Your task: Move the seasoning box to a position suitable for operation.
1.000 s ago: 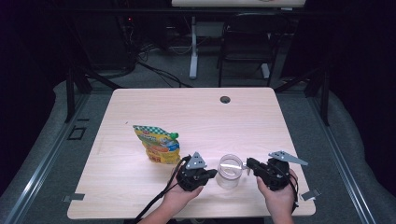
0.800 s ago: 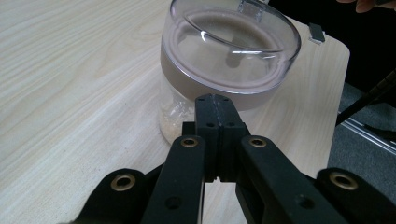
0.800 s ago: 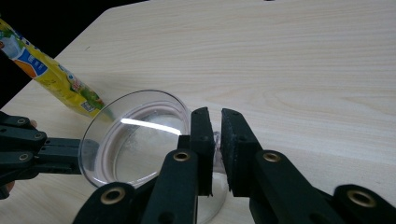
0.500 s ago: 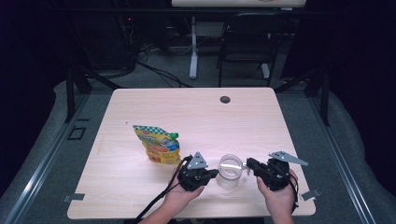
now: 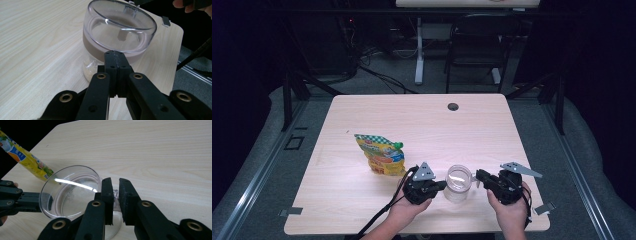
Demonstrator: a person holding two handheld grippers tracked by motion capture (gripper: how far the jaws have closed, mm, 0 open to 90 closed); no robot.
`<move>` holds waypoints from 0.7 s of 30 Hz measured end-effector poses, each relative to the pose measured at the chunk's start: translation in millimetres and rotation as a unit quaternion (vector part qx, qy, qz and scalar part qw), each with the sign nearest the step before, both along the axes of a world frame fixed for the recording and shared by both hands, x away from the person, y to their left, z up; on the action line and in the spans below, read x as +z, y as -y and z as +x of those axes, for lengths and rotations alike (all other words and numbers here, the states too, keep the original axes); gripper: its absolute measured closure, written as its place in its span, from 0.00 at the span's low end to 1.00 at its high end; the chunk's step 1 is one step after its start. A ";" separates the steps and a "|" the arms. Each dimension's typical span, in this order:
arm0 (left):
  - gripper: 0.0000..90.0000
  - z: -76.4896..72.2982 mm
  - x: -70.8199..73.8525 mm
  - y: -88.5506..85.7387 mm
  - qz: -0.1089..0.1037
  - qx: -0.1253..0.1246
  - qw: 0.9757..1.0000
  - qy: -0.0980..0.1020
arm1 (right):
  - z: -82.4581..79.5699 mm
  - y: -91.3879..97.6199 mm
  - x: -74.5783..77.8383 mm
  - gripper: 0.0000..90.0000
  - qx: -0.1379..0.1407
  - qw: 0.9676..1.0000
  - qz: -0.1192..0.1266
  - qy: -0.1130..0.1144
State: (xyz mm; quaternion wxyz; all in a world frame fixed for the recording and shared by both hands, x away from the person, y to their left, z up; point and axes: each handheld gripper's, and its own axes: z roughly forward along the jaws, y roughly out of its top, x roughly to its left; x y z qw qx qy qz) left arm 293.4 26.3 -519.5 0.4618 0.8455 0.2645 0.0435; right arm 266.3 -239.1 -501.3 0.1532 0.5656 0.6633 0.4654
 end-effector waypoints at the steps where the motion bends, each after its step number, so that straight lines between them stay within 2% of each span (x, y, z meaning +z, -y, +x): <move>1: 1.00 0.1 0.7 0.5 0.000 0.000 1.000 0.002 | -0.5 0.2 0.5 0.91 0.000 1.000 -0.005 -0.001; 8: 1.00 0.8 4.4 0.0 -0.005 0.001 1.000 0.005 | -3.1 -1.0 5.3 0.86 0.004 1.000 -0.012 0.002; 13: 1.00 1.9 9.6 0.5 -0.005 0.000 1.000 0.010 | -7.4 -2.4 10.9 0.80 0.017 0.999 -0.033 0.009; 14: 1.00 1.9 10.3 1.0 -0.005 0.000 1.000 0.013 | -11.2 -2.4 10.9 0.77 0.027 0.999 -0.038 0.013; 16: 1.00 2.1 12.0 2.0 -0.003 -0.001 1.000 0.012 | -13.2 -2.8 10.4 0.75 0.030 0.999 -0.044 0.012; 17: 1.00 2.1 12.9 2.3 -0.004 0.000 1.000 0.013 | -17.1 -4.1 8.4 0.71 0.036 0.998 -0.054 0.021; 20: 1.00 1.9 15.9 3.2 -0.007 0.000 1.000 0.018 | -21.2 -5.9 6.0 0.68 0.041 0.997 -0.062 0.028; 21: 1.00 1.9 17.4 4.1 -0.005 -0.001 1.000 0.018 | -23.4 -6.7 4.0 0.65 0.052 0.996 -0.064 0.026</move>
